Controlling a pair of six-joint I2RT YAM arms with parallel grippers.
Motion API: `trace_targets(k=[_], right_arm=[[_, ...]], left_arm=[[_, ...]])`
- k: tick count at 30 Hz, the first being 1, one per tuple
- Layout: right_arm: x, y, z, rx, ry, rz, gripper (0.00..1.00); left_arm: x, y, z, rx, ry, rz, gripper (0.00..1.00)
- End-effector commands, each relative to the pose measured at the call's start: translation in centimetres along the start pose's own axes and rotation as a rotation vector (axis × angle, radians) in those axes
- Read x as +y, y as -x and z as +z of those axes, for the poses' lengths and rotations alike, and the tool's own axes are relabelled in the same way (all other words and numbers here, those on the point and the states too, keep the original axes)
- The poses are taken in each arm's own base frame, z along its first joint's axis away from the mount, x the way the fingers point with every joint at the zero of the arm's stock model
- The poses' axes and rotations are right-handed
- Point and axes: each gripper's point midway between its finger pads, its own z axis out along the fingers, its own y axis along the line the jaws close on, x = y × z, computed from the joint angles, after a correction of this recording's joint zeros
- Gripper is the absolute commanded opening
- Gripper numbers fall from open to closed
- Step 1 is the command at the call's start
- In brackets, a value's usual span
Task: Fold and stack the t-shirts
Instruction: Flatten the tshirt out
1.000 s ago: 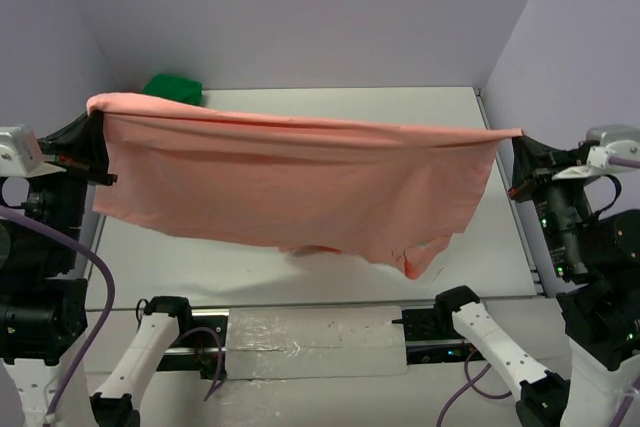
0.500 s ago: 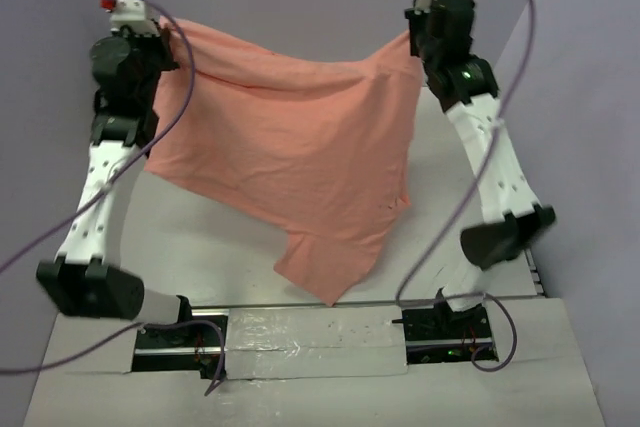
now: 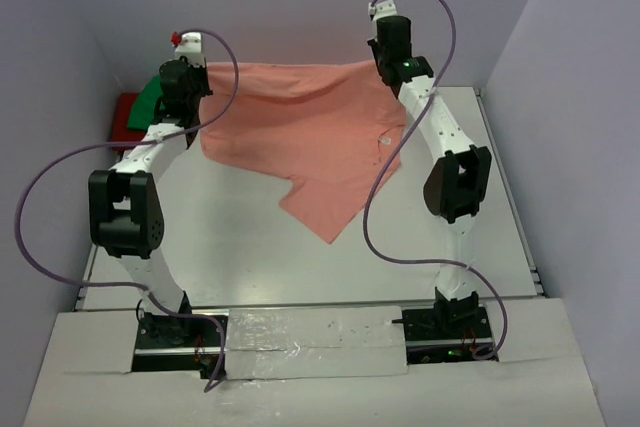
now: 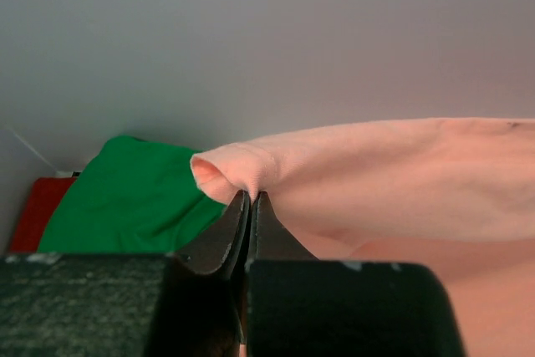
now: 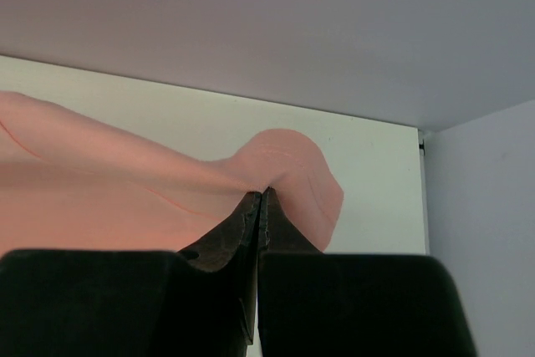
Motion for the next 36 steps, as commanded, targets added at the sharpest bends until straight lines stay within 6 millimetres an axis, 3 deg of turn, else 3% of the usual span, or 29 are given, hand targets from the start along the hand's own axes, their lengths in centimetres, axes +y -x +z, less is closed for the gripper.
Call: trace_targets(k=[1, 5, 6, 7, 9, 10, 11, 13, 14, 16, 17, 18, 19, 21, 22, 23, 24, 26, 28, 29, 30, 32, 33, 36], right_arm=[[-3.0, 2.3, 0.6, -0.092, -0.122, 0.041, 0.00], [-3.5, 0.9, -0.4, -0.048, -0.120, 0.061, 0.00], [-4.7, 2.6, -3.1, -0.090, -0.113, 0.078, 0.00], [-4.9, 2.4, -4.2, -0.090, -0.105, 0.087, 0.00], [-6.5, 2.5, -9.0, -0.130, -0.100, 0.097, 0.00], [-6.3, 0.5, -9.7, -0.103, -0.094, 0.083, 0.00], [-8.4, 2.6, -14.1, -0.183, -0.108, 0.110, 0.00], [-10.1, 2.6, -17.4, -0.210, -0.135, 0.097, 0.00], [-11.9, 4.1, -21.0, -0.276, -0.159, 0.119, 0.00], [-14.0, 5.6, -24.7, -0.339, -0.187, 0.132, 0.00], [-15.2, 6.9, -27.5, -0.399, -0.192, 0.153, 0.00], [-15.6, 7.5, -28.6, -0.420, -0.188, 0.167, 0.00], [-16.4, 8.9, -30.7, -0.451, -0.176, 0.182, 0.00], [-17.0, 11.1, -33.2, -0.511, -0.153, 0.224, 0.00], [-16.6, 11.4, -33.6, -0.513, -0.132, 0.220, 0.00], [-16.3, 11.8, -34.0, -0.524, -0.123, 0.216, 0.00], [-15.2, 12.8, -35.0, -0.550, -0.089, 0.216, 0.00], [-13.7, 13.1, -35.1, -0.541, -0.066, 0.207, 0.00], [-10.8, 13.6, -35.8, -0.547, 0.013, 0.195, 0.00], [-10.2, 13.3, -35.8, -0.535, 0.006, 0.193, 0.00], [-7.7, 13.1, -35.9, -0.534, 0.058, 0.175, 0.00], [-6.6, 12.3, -36.3, -0.518, 0.049, 0.156, 0.00], [-4.9, 11.6, -36.5, -0.509, 0.083, 0.141, 0.00], [-3.7, 10.1, -36.0, -0.482, 0.111, 0.129, 0.00]], left_arm=[[1.6, 2.5, 0.6, -0.150, 0.087, 0.000, 0.00], [2.8, 2.2, 0.3, -0.141, 0.125, -0.004, 0.00], [3.2, 3.5, -0.5, -0.159, 0.126, -0.011, 0.00], [3.5, 4.2, -1.2, -0.163, 0.123, -0.017, 0.00], [4.6, 6.5, -4.0, -0.169, 0.103, -0.039, 0.00], [5.1, 5.8, -5.3, -0.138, 0.099, -0.036, 0.00], [5.5, 9.3, -8.1, -0.200, 0.095, -0.042, 0.00], [5.3, 11.0, -11.1, -0.229, 0.054, -0.037, 0.00], [5.4, 14.0, -14.3, -0.286, 0.048, -0.046, 0.00], [5.2, 17.4, -17.6, -0.343, 0.020, -0.053, 0.00], [5.2, 19.2, -20.2, -0.369, 0.016, -0.052, 0.00], [5.4, 20.3, -21.5, -0.389, 0.024, -0.051, 0.00], [5.6, 22.7, -23.5, -0.437, 0.030, -0.051, 0.00], [6.3, 24.8, -26.6, -0.468, 0.047, -0.044, 0.00], [7.0, 26.8, -28.2, -0.512, 0.078, -0.045, 0.00], [7.4, 27.3, -29.9, -0.522, 0.089, -0.044, 0.00], [7.7, 27.5, -30.8, -0.522, 0.105, -0.037, 0.00], [8.5, 28.2, -33.4, -0.548, 0.138, -0.041, 0.00], [8.9, 27.8, -34.8, -0.531, 0.159, -0.042, 0.00], [9.2, 28.0, -36.2, -0.545, 0.166, -0.049, 0.00], [9.3, 27.5, -36.6, -0.533, 0.174, -0.045, 0.00], [9.5, 27.4, -38.3, -0.542, 0.178, -0.049, 0.00], [9.6, 27.1, -38.9, -0.534, 0.182, -0.048, 0.00], [9.5, 26.9, -39.6, -0.523, 0.175, -0.049, 0.00]])
